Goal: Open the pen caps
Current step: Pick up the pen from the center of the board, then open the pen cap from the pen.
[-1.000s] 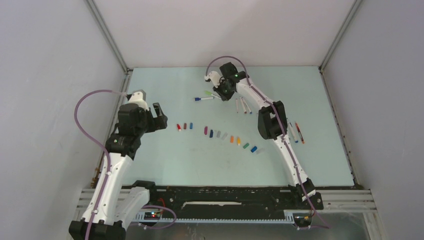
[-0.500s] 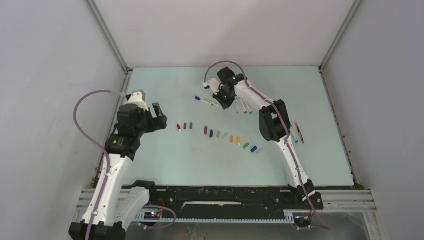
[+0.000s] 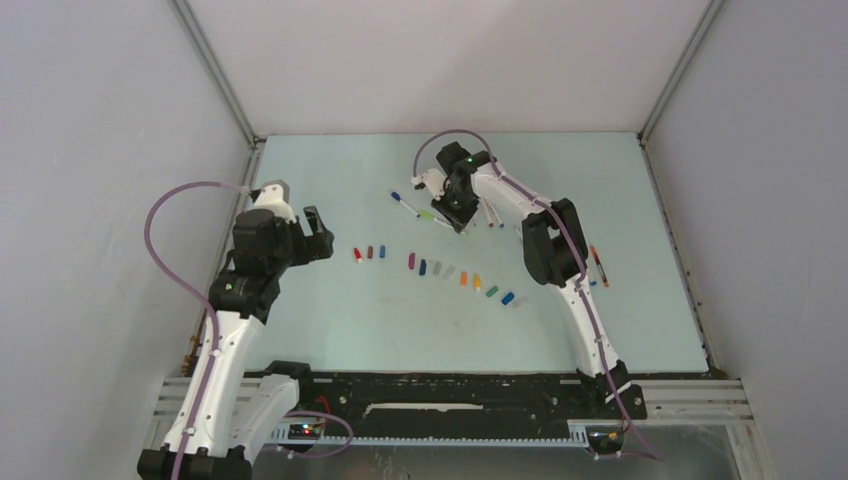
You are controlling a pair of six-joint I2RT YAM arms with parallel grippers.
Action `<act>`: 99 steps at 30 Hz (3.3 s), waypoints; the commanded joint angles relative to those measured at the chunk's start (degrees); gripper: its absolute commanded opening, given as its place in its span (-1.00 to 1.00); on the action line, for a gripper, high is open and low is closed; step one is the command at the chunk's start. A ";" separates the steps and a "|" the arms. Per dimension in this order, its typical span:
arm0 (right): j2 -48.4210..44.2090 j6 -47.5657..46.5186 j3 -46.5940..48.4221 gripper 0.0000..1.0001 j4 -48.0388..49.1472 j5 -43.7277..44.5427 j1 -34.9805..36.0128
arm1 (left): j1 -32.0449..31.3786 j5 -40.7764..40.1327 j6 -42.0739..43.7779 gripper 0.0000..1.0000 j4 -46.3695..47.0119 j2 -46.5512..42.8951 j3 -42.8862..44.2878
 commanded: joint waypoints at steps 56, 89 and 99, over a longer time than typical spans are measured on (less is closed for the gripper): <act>-46.52 7.59 -46.34 -1.00 15.54 -61.39 -11.92 | -23.78 10.34 -42.04 0.91 65.83 7.11 -16.52; -43.45 8.20 -46.34 -1.00 14.84 -65.96 -11.41 | -35.45 4.57 -41.09 -0.09 63.56 25.97 -3.52; -43.06 8.62 -46.34 -1.00 15.09 -64.74 -11.20 | -35.96 5.89 -40.94 -0.55 63.38 27.09 -2.98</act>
